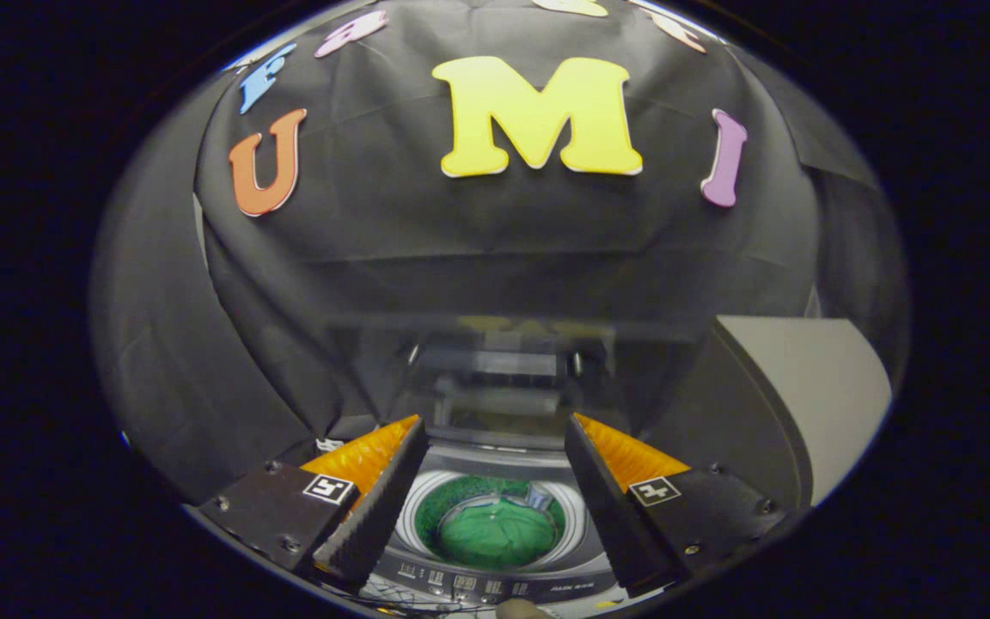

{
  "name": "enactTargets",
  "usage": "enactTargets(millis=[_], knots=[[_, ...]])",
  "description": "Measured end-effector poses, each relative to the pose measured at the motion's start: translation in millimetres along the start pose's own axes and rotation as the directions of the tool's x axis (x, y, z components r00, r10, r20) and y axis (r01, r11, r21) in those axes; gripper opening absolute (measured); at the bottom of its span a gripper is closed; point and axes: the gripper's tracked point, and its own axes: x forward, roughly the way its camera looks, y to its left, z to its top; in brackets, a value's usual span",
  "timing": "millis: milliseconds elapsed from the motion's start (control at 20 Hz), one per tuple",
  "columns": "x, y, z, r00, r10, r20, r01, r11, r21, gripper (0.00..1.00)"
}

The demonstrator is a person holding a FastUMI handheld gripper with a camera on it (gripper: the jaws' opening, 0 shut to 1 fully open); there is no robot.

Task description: Put the clothes into the washing machine and then close the washing machine lid.

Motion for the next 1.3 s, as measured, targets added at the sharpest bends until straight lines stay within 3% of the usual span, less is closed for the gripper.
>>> enactTargets(millis=[150, 350, 700, 850, 1300], knots=[[-1.0, -16.8, 7.3, 0.999, -0.021, 0.030, 0.020, 0.999, 0.042, 1.00], [13.1, -21.7, 62.6, 0.996, -0.043, 0.072, 0.040, 0.998, 0.037, 0.99], [93.5, -4.4, 134.4, 0.998, -0.049, 0.026, 0.049, 0.998, 0.027, 0.99], [113.6, 1.1, 117.9, 0.996, -0.044, -0.082, 0.046, 0.999, 0.028, 0.99], [94.2, 1.8, 100.4, 0.998, -0.040, -0.056, 0.042, 0.999, 0.035, 1.00]])
